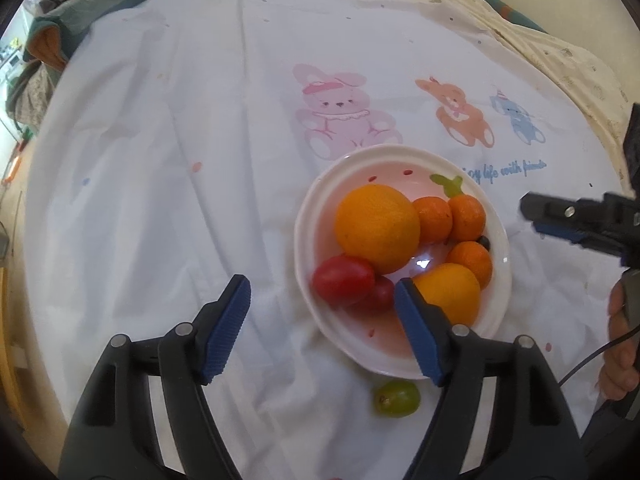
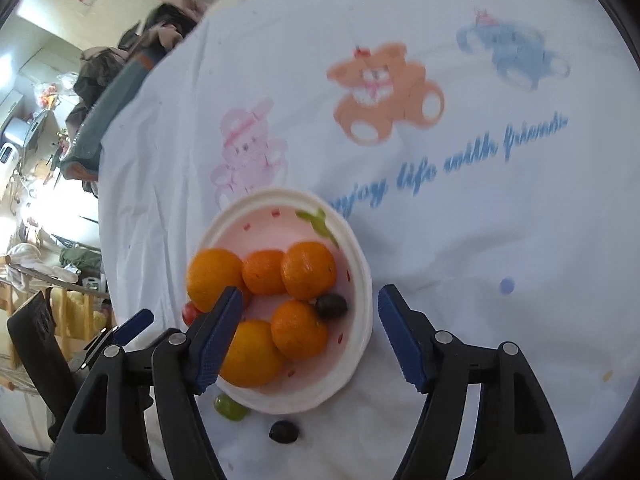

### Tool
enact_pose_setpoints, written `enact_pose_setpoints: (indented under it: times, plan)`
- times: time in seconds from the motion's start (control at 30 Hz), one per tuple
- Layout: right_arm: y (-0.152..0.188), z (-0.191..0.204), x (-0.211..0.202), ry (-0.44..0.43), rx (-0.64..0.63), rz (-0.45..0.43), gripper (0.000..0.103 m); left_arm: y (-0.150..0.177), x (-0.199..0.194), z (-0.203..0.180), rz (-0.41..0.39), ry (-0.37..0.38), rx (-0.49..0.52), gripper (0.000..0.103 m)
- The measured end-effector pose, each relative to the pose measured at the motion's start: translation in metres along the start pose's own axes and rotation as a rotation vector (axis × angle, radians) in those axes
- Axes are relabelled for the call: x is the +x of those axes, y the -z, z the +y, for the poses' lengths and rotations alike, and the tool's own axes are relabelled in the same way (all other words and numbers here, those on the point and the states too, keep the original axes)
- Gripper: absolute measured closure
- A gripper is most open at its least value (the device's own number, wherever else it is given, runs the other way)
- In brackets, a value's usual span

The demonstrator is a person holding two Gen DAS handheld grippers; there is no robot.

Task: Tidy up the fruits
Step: 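Carry both fruits over the pink plate and open both tools to release them, then move the left tool to the green tomato and grasp it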

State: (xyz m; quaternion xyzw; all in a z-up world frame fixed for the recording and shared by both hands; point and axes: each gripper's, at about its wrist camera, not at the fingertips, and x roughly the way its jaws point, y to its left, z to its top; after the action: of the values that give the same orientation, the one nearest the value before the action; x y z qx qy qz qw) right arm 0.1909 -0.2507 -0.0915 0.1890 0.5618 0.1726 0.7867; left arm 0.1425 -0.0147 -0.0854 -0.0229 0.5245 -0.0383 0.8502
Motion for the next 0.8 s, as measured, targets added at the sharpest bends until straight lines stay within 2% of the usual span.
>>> enact_pose_setpoints:
  times: [0.17,0.43,0.6,0.8]
  plan:
    - [0.003,0.007,-0.021,0.000,-0.020,-0.042,0.030,0.010,-0.010,0.007,0.009,-0.005,-0.014,0.031]
    - [0.022,0.015,-0.056,0.009,-0.018,-0.089,0.030,0.031,-0.041,0.006,0.011,0.029,-0.008,0.031]
    - [0.047,0.010,-0.064,0.037,-0.015,-0.078,0.030,0.051,-0.044,-0.006,0.050,0.041,0.069,0.031]
    - [0.079,0.000,-0.067,0.053,0.055,-0.043,0.030,0.079,-0.020,-0.021,0.111,0.051,0.194,0.036]
